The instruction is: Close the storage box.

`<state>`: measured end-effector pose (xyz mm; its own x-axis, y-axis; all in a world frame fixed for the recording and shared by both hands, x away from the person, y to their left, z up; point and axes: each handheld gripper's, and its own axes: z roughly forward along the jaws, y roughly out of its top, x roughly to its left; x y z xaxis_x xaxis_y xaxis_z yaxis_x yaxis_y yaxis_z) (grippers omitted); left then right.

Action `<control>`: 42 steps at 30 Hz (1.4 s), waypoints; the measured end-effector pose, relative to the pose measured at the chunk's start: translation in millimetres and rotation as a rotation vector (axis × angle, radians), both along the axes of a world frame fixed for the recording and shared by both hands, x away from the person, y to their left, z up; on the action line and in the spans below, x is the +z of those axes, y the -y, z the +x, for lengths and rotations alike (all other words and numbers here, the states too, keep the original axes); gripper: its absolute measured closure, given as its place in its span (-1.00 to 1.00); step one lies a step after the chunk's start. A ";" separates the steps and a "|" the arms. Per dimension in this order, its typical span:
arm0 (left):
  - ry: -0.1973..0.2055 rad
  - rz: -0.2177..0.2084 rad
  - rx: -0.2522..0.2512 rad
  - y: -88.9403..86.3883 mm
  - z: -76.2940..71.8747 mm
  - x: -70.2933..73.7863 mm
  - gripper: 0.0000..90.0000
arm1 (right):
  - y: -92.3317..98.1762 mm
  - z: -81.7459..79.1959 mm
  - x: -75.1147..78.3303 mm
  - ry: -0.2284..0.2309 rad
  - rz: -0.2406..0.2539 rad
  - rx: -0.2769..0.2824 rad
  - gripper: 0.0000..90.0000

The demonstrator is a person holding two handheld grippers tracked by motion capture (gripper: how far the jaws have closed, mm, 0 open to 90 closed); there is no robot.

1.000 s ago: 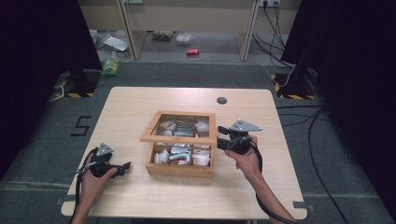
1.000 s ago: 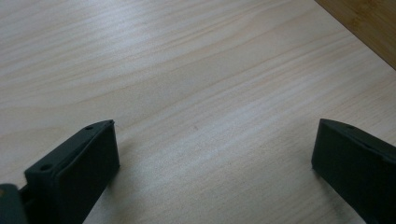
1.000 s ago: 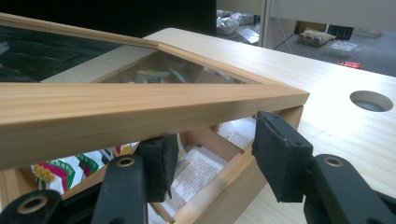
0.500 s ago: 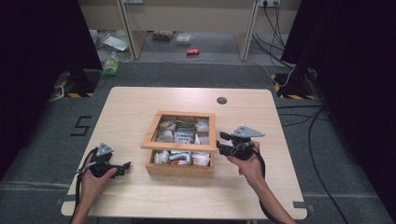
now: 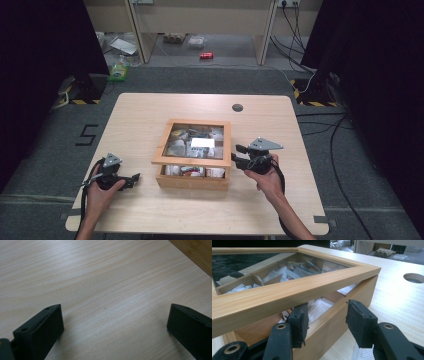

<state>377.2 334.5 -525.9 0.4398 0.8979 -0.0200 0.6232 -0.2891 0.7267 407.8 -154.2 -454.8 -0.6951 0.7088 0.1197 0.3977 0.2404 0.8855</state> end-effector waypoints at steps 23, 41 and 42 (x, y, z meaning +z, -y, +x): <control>0.001 0.001 0.001 0.0 -0.3 0.0 -1.00 | 34.4 10.0 1.6 -0.030 0.120 -0.097 0.15; 0.000 0.000 0.001 -0.1 -0.3 0.0 -1.00 | 63.3 18.4 -5.3 -0.070 0.116 -0.204 -0.02; 0.000 0.000 0.001 -0.1 -0.3 0.0 -1.00 | 65.0 18.7 -5.3 -0.070 0.117 -0.208 -0.04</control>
<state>377.0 334.6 -525.9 0.4391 0.8982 -0.0201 0.6233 -0.2885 0.7268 426.4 -219.2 -460.1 -0.5226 0.8143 0.2525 0.4893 0.0440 0.8710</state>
